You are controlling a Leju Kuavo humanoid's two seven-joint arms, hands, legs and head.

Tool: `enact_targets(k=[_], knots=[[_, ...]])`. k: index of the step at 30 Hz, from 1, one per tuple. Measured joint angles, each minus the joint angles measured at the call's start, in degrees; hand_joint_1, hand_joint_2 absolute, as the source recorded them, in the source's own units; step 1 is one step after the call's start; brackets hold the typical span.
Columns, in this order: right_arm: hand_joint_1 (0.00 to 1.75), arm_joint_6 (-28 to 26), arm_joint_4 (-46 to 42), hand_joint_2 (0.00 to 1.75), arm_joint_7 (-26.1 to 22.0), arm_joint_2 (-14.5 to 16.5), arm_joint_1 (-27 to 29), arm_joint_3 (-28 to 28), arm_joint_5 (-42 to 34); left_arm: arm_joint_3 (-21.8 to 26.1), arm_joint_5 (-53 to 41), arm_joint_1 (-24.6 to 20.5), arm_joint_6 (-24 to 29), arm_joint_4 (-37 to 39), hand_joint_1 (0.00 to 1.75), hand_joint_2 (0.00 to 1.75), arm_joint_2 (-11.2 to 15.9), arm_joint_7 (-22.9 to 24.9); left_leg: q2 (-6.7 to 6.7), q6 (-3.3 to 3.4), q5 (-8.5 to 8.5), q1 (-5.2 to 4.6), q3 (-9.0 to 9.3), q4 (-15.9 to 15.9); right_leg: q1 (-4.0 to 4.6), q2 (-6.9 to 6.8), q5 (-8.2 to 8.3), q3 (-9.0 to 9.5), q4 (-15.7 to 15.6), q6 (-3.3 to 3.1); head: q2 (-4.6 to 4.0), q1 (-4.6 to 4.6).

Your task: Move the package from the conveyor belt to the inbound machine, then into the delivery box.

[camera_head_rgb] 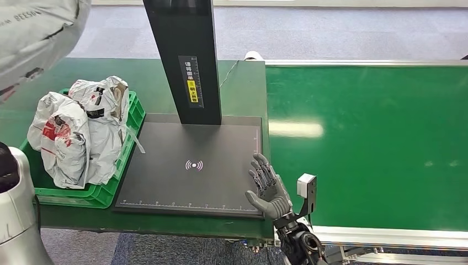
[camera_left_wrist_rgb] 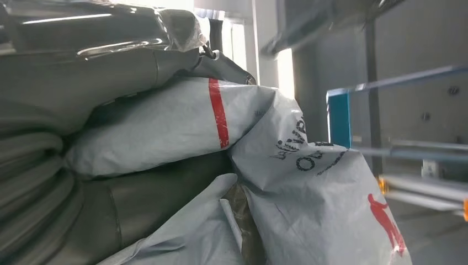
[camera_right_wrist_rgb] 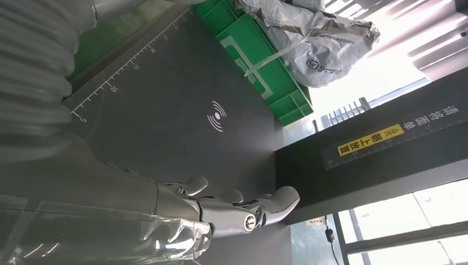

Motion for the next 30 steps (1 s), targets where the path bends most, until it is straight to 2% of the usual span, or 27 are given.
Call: enact_targets(k=[3,8,14,18,22,27,30], knots=[[0.00,0.0,0.4,1.75,-0.1,0.0,-0.5,-0.1,0.2,2.4,-2.9,-1.2,2.8,2.7,1.75,1.75,1.6,0.4,0.02,-0.01,0.01,0.00,0.02,0.0,0.00,0.01,0.00,0.00,0.0,0.00,0.00,-0.01],[0.00,-0.4,0.9,1.75,-0.1,0.1,-1.1,-0.3,0.3,6.0,-9.2,-2.9,5.7,12.7,1.75,1.75,5.4,0.2,0.03,-0.06,0.04,0.02,0.04,0.0,0.02,0.02,0.00,-0.01,0.0,-0.01,0.00,-0.02],[0.00,-0.8,1.3,1.75,-0.1,0.3,-1.3,-0.7,0.5,7.6,-15.6,-3.5,8.0,22.7,1.75,1.75,8.4,-1.3,0.03,-0.06,0.04,0.02,0.00,0.0,0.02,0.03,0.00,-0.02,0.1,-0.01,0.00,0.01],[0.00,-0.8,1.4,1.75,-0.1,0.5,-1.3,-0.8,0.6,7.7,-17.3,-3.6,8.5,25.2,1.75,1.75,9.1,-1.0,0.02,-0.05,0.04,0.01,-0.03,0.0,0.00,0.03,0.00,-0.05,0.0,0.00,0.00,0.01],[0.00,-0.8,1.4,1.75,-0.1,0.5,-1.2,-0.9,0.9,7.2,-25.5,-3.6,8.2,27.9,1.75,1.75,9.2,0.7,0.02,-0.05,0.04,0.00,-0.03,0.0,0.00,0.02,0.00,-0.09,0.0,0.00,0.00,-0.01],[0.00,-0.7,1.4,1.75,-0.2,1.3,-0.7,-1.6,2.3,3.5,-38.4,-3.8,6.4,34.2,1.75,1.75,8.6,2.0,0.02,-0.06,0.05,0.01,-0.03,0.0,0.01,0.02,0.02,-0.12,0.0,-0.03,0.00,0.01],[0.00,-0.7,1.4,1.75,-0.4,1.7,-0.6,-1.8,3.0,0.8,-42.2,-4.0,5.9,37.0,1.75,1.75,7.9,2.3,0.08,-0.06,0.05,0.01,-0.04,0.0,0.01,0.05,0.04,-0.13,0.0,-0.06,0.00,-0.01]])
